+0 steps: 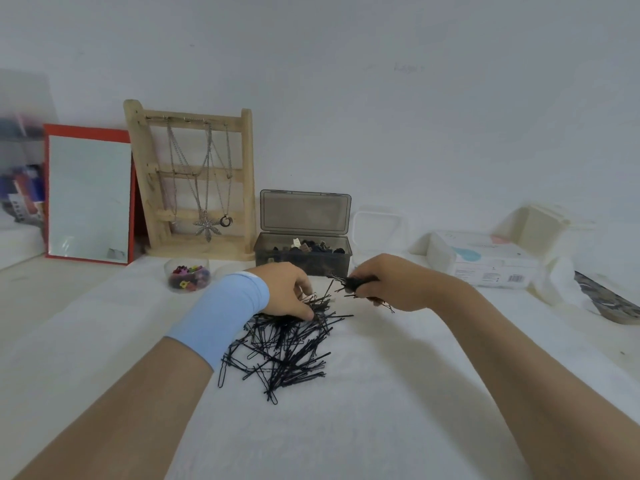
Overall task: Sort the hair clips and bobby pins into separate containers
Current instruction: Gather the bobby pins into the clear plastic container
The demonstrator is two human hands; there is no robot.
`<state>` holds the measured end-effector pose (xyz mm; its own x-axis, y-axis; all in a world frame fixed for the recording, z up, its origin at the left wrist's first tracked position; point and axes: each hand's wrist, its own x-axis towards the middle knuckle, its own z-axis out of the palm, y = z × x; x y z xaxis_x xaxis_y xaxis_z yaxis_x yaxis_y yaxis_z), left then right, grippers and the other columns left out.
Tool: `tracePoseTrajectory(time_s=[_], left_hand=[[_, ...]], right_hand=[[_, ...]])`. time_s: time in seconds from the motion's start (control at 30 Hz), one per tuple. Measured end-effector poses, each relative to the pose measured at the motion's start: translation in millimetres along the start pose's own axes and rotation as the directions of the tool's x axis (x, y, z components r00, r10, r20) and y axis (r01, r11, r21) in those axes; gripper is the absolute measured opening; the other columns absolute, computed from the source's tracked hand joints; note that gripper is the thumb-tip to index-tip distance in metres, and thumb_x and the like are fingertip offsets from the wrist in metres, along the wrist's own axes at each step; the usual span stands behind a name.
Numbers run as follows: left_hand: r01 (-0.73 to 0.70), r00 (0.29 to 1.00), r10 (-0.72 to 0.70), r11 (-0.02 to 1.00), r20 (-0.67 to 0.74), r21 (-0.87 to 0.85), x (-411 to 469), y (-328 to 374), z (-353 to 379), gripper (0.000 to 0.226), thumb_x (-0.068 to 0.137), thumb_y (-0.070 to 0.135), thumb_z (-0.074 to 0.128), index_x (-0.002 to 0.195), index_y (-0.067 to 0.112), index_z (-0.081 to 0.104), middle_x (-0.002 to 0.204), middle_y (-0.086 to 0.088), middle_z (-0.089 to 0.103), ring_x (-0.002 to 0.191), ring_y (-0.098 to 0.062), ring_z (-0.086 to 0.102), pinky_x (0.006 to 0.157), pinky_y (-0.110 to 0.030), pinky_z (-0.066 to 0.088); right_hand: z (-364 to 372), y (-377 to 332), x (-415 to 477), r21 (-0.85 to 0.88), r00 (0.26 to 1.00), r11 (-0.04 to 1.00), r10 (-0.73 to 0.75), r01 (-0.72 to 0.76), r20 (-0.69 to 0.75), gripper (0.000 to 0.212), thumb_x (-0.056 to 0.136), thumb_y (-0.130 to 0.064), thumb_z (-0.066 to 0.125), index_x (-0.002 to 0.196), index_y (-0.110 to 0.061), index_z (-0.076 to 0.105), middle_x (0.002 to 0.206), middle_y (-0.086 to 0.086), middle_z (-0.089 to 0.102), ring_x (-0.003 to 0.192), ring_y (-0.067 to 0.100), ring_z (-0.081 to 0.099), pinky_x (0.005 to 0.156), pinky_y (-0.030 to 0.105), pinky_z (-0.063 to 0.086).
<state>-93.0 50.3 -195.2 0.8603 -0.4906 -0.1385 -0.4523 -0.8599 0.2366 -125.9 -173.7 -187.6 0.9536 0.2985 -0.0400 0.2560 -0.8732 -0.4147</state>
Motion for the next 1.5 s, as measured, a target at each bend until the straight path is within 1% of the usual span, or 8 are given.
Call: tracePoseTrajectory(time_s=[0.17,0.4,0.7,0.87,1.0,1.2,1.4,1.5], left_hand=[[-0.054,0.995,0.035,0.977,-0.097,-0.204,5,7,2,0.040,0.087,0.045,0.065,0.125,0.033,0.057,0.110,0.017,0.065,0.100,-0.008,0.061,0.093,-0.030,0.048],[-0.146,0.959,0.031,0.906,-0.281,-0.398,3,13,0,0.015,0.092,0.028,0.063,0.080,0.023,0.071,0.074,0.014,0.074,0.063,-0.002,0.066,0.055,-0.018,0.043],[-0.164,0.843,-0.106,0.883,-0.527,-0.440,7,17,0,0.016,0.090,0.044,0.059,0.090,0.029,0.062,0.087,0.013,0.066,0.085,-0.009,0.061,0.074,-0.026,0.048],[-0.366,0.891,0.020,0.621,-0.453,-0.693,7,24,5,0.032,0.100,0.030,0.044,0.126,0.027,0.063,0.124,0.008,0.066,0.114,-0.011,0.062,0.104,-0.042,0.048],[-0.380,0.896,0.120,0.704,-0.427,-0.600,4,35,5,0.030,0.102,0.023,0.048,0.126,0.027,0.065,0.082,0.016,0.071,0.081,-0.008,0.065,0.099,-0.035,0.050],[-0.316,0.932,0.158,0.796,-0.327,-0.517,-3,32,-2,0.034,0.104,0.027,0.043,0.133,0.033,0.059,0.120,0.018,0.067,0.109,0.011,0.057,0.100,-0.013,0.035],[-0.323,0.928,0.205,0.859,-0.311,-0.398,0,32,0,0.039,0.104,0.033,0.041,0.142,0.035,0.048,0.131,0.013,0.062,0.127,-0.002,0.050,0.113,-0.023,0.028],[-0.186,0.982,0.116,0.728,-0.149,-0.659,14,38,2,0.053,0.094,0.063,0.043,0.135,0.032,0.056,0.137,0.006,0.057,0.121,0.000,0.051,0.113,-0.021,0.026]], right_hand=[[5,-3,-3,0.408,0.999,0.913,0.005,-0.017,0.032,0.020,0.099,-0.001,0.047,0.097,-0.011,0.064,0.081,0.012,0.068,0.065,0.015,0.063,0.067,0.026,0.054],[16,-4,0,0.501,0.997,0.865,-0.024,-0.019,0.079,0.024,0.101,-0.005,0.042,0.114,-0.003,0.062,0.079,0.010,0.056,0.065,0.022,0.044,0.061,0.030,0.034],[10,-4,1,0.724,0.983,0.680,-0.023,-0.119,0.183,0.030,0.105,-0.003,0.032,0.116,-0.007,0.060,0.072,0.000,0.049,0.059,0.014,0.039,0.058,0.026,0.030],[8,-3,3,0.858,0.987,0.498,-0.024,-0.126,0.159,0.030,0.103,-0.002,0.031,0.109,-0.008,0.059,0.073,0.003,0.048,0.059,0.015,0.040,0.057,0.026,0.030],[7,-3,0,0.855,0.967,0.494,-0.095,-0.159,0.235,0.026,0.103,-0.003,0.032,0.112,-0.007,0.056,0.076,0.003,0.047,0.063,0.015,0.041,0.060,0.026,0.031],[3,3,-5,0.883,0.932,0.420,-0.184,-0.212,0.312,0.015,0.099,-0.007,0.039,0.103,-0.010,0.053,0.078,0.002,0.048,0.066,0.015,0.044,0.058,0.023,0.035],[2,-1,-7,0.888,0.946,0.417,-0.162,-0.193,0.282,0.017,0.105,-0.008,0.035,0.097,-0.013,0.050,0.076,0.002,0.048,0.065,0.015,0.046,0.056,0.022,0.035],[3,-1,-7,0.910,0.962,0.387,-0.155,-0.150,0.224,0.016,0.105,-0.006,0.034,0.101,-0.012,0.049,0.075,0.002,0.045,0.064,0.015,0.044,0.057,0.023,0.035]])
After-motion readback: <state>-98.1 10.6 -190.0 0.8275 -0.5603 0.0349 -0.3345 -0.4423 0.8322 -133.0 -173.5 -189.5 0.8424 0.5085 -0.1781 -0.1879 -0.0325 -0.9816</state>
